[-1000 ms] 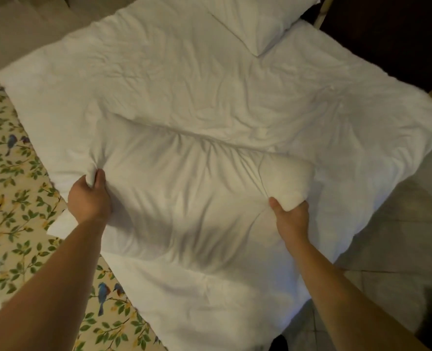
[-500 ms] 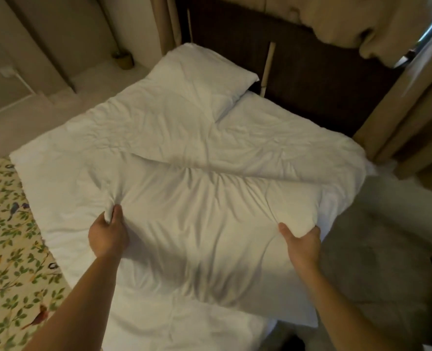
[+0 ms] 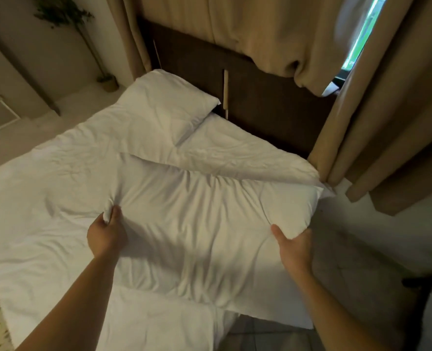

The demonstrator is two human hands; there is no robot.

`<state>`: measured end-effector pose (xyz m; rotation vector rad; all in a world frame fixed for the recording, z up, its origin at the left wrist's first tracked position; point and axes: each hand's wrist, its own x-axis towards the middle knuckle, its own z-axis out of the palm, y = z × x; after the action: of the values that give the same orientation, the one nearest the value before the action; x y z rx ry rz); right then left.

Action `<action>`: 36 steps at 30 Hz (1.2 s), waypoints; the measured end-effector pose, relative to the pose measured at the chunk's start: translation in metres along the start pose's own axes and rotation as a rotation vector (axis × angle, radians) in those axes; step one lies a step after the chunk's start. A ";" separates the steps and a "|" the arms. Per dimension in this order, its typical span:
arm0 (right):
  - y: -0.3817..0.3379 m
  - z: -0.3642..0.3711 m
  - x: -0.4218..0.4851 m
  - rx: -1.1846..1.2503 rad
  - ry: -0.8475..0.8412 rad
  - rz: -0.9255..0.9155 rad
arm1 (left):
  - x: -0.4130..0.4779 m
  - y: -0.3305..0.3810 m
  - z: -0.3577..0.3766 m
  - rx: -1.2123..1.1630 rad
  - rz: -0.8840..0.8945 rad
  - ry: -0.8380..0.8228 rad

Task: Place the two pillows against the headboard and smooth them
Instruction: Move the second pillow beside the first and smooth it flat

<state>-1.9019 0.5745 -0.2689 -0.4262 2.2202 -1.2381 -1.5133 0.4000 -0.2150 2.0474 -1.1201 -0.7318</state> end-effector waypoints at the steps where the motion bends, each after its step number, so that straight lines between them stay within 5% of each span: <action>1: -0.004 -0.008 0.011 -0.007 0.002 -0.002 | -0.004 0.009 0.010 -0.003 -0.004 -0.003; 20: -0.065 -0.009 0.220 0.041 0.117 -0.019 | 0.073 0.168 0.256 0.214 -0.053 -0.047; 36: -0.077 0.057 0.342 0.087 0.213 0.007 | 0.162 0.235 0.386 0.019 0.074 -0.125</action>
<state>-2.1383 0.3180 -0.3347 -0.2630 2.3290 -1.4284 -1.8356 0.0526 -0.2918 1.9867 -1.2704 -0.8243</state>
